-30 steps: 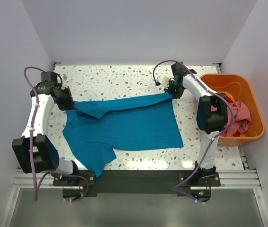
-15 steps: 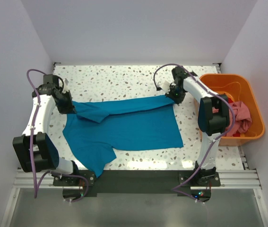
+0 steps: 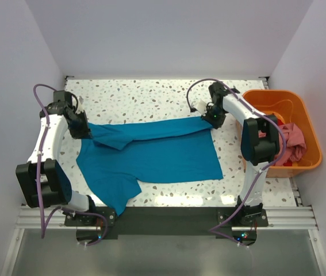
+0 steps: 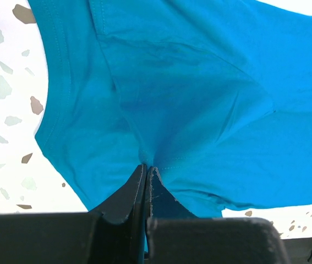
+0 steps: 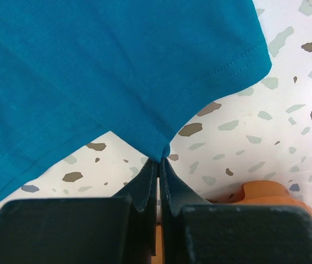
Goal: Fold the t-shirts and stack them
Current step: Fold the tshirt
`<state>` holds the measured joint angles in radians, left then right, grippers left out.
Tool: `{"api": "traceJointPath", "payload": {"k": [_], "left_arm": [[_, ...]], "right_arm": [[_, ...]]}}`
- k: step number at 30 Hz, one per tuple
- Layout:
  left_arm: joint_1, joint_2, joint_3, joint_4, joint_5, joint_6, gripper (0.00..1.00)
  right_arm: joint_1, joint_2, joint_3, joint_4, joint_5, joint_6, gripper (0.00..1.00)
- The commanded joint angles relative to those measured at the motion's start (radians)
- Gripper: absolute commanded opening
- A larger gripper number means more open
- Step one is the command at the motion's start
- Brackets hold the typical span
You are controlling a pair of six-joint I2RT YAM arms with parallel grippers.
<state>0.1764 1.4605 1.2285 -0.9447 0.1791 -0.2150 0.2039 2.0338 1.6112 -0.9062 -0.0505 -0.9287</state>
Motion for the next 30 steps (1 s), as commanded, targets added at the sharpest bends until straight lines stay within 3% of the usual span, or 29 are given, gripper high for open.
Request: {"api": "traceJointPath", "payload": {"k": [1, 4, 7, 8, 14, 17, 21, 22, 24, 30], "left_arm": [[0.009, 0.001, 0.009, 0.000, -0.009, 0.025, 0.00], [0.009, 0.003, 0.008, -0.003, -0.006, 0.035, 0.00], [0.008, 0.000, 0.009, -0.020, 0.026, 0.077, 0.17], [0.008, -0.008, 0.009, -0.025, 0.034, 0.089, 0.30], [0.006, -0.061, 0.025, -0.036, 0.049, 0.210, 0.47], [0.003, -0.084, 0.019, 0.041, 0.173, 0.343, 0.46], [-0.009, -0.051, 0.045, 0.078, 0.374, 0.604, 0.45], [-0.018, -0.019, 0.055, 0.061, 0.382, 0.679, 0.45], [-0.044, 0.017, 0.063, 0.105, 0.337, 0.690, 0.46], [-0.045, 0.228, 0.163, 0.155, 0.191, 0.605, 0.36]], "right_arm": [[0.006, -0.063, -0.005, -0.033, -0.025, -0.024, 0.00], [0.009, -0.060, -0.005, -0.048, -0.022, -0.030, 0.00], [0.009, -0.055, 0.015, -0.071, -0.015, -0.027, 0.10], [0.008, -0.053, 0.022, -0.077, -0.011, -0.025, 0.22], [0.002, -0.034, 0.168, -0.155, -0.021, 0.014, 0.49], [0.006, 0.002, 0.259, -0.196, -0.061, 0.088, 0.50], [0.043, 0.065, 0.360, -0.264, -0.104, 0.165, 0.43], [0.061, 0.074, 0.360, -0.264, -0.106, 0.175, 0.40], [0.078, 0.091, 0.342, -0.240, -0.106, 0.212, 0.38], [0.103, 0.163, 0.364, -0.160, -0.051, 0.320, 0.34]]}}
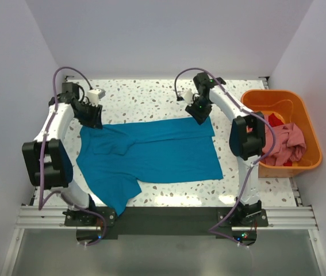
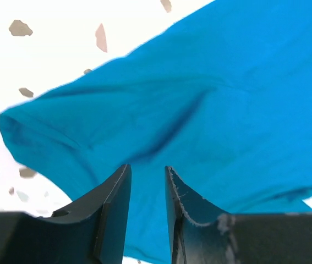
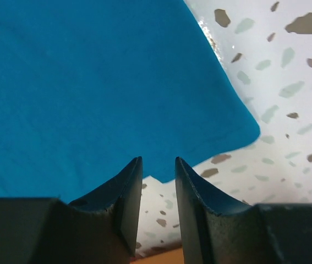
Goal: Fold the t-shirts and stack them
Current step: Fold the tshirt
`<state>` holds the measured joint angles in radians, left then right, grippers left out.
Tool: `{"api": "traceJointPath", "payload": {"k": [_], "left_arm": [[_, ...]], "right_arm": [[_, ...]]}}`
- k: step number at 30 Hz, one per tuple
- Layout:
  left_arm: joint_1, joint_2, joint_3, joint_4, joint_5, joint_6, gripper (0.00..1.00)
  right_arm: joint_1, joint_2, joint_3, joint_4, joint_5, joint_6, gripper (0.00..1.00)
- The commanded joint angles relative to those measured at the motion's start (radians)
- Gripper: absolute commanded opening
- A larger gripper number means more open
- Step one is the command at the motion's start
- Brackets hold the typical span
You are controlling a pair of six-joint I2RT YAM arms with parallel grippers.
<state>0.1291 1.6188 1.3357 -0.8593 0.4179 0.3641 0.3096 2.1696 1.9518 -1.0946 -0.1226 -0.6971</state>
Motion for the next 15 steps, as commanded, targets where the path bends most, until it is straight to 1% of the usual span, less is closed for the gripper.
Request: {"api": "traceJointPath", "payload": {"k": [1, 4, 8, 10, 12, 15], "left_arm": [[0.003, 0.102, 0.059, 0.083, -0.050, 0.012, 0.35], [0.012, 0.133, 0.066, 0.138, -0.090, -0.027, 0.34], [0.078, 0.196, 0.105, 0.132, -0.103, -0.094, 0.36], [0.116, 0.243, 0.126, 0.115, -0.079, -0.137, 0.41], [0.164, 0.288, 0.135, 0.108, -0.061, -0.165, 0.43], [0.196, 0.322, 0.143, 0.109, -0.019, -0.163, 0.44]], "right_arm": [[-0.003, 0.036, 0.030, 0.027, 0.029, 0.091, 0.33], [-0.003, 0.044, 0.019, 0.051, 0.049, 0.097, 0.32], [-0.003, 0.055, 0.001, 0.082, 0.061, 0.103, 0.32], [-0.001, 0.061, 0.010, 0.076, 0.057, 0.103, 0.32], [-0.003, 0.058, 0.009, 0.071, 0.049, 0.105, 0.32], [-0.001, 0.039, 0.013, 0.047, -0.020, 0.099, 0.31]]}}
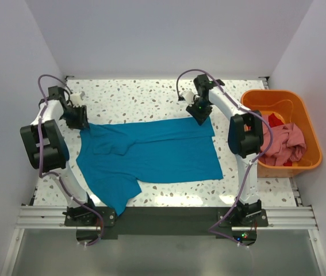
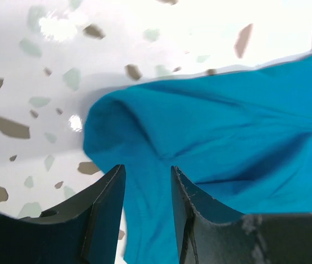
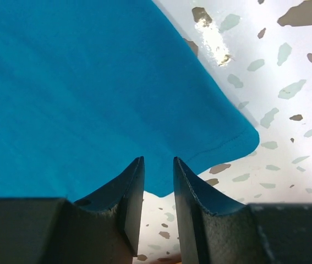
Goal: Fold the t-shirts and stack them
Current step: Fold the tshirt
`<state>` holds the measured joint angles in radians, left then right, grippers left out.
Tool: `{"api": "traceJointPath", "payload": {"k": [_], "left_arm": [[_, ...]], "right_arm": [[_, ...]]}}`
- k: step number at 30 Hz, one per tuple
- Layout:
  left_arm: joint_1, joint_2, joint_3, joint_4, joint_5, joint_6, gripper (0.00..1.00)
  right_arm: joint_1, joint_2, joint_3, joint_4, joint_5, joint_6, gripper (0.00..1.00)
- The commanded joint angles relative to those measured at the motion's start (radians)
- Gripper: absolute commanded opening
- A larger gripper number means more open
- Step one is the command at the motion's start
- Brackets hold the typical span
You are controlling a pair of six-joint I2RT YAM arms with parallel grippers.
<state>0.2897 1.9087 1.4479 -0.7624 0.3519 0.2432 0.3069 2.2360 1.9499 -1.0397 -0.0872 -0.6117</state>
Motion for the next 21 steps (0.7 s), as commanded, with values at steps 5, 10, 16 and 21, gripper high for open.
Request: {"api": "traceJointPath", "payload": {"k": [5, 10, 16, 21], "left_arm": [[0.057, 0.013, -0.001, -0.006, 0.159, -0.028, 0.43], [0.063, -0.007, -0.050, 0.009, 0.179, -0.056, 0.43], [0.074, -0.057, -0.153, -0.043, 0.294, -0.024, 0.40], [0.086, -0.134, -0.244, -0.100, 0.276, 0.041, 0.41]], "right_arm": [[0.079, -0.122, 0.017, 0.003, -0.222, 0.027, 0.31], [0.274, -0.127, 0.040, 0.113, -0.292, 0.095, 0.34], [0.449, -0.050, 0.084, 0.297, -0.371, 0.346, 0.40], [0.535, 0.023, 0.142, 0.357, -0.358, 0.487, 0.43]]}}
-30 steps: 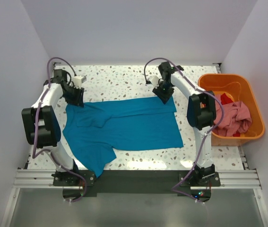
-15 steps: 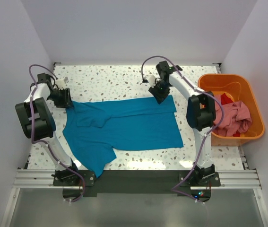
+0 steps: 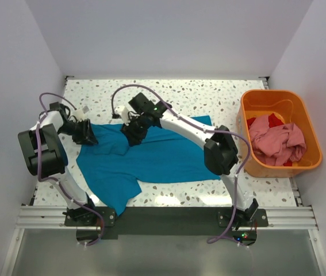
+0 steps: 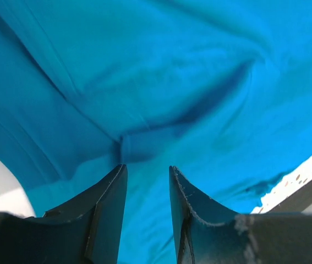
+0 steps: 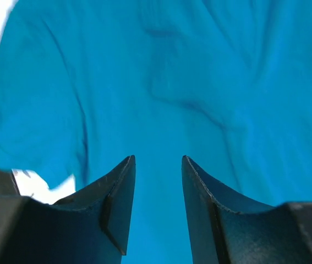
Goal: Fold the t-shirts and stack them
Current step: Fold the tshirt
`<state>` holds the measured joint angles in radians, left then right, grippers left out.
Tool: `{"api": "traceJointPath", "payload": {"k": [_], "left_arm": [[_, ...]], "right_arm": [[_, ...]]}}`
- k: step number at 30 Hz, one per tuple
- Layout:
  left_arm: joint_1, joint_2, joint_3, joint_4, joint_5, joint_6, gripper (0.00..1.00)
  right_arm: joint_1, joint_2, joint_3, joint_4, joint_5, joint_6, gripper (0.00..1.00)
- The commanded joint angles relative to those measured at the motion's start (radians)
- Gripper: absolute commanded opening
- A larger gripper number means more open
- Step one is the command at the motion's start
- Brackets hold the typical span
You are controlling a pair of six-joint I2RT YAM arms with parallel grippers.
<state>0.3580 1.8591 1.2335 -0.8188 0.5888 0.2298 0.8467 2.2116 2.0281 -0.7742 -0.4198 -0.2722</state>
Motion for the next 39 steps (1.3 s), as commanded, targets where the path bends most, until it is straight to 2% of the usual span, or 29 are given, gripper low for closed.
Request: {"api": "traceJointPath", "payload": {"k": [1, 4, 10, 28, 34, 39], "left_arm": [[0.024, -0.093, -0.054, -0.043, 0.034, 0.060, 0.42], [0.025, -0.110, -0.072, -0.025, 0.016, 0.060, 0.42], [0.024, -0.089, -0.083, -0.014, -0.018, 0.049, 0.42], [0.024, -0.023, -0.092, 0.039, -0.034, 0.029, 0.40], [0.019, -0.014, -0.100, 0.044, -0.026, 0.026, 0.37], [0.016, -0.014, -0.108, 0.044, -0.024, 0.028, 0.34]], "right_arm": [[0.011, 0.059, 0.069, 0.110, -0.011, 0.169, 0.43], [0.026, 0.080, 0.047, 0.176, 0.004, 0.264, 0.48], [0.041, 0.169, 0.083, 0.202, 0.016, 0.382, 0.49], [0.072, 0.230, 0.058, 0.227, 0.062, 0.432, 0.50], [0.072, 0.240, 0.055, 0.220, 0.072, 0.429, 0.43], [0.072, 0.252, 0.060, 0.219, 0.081, 0.424, 0.32]]}}
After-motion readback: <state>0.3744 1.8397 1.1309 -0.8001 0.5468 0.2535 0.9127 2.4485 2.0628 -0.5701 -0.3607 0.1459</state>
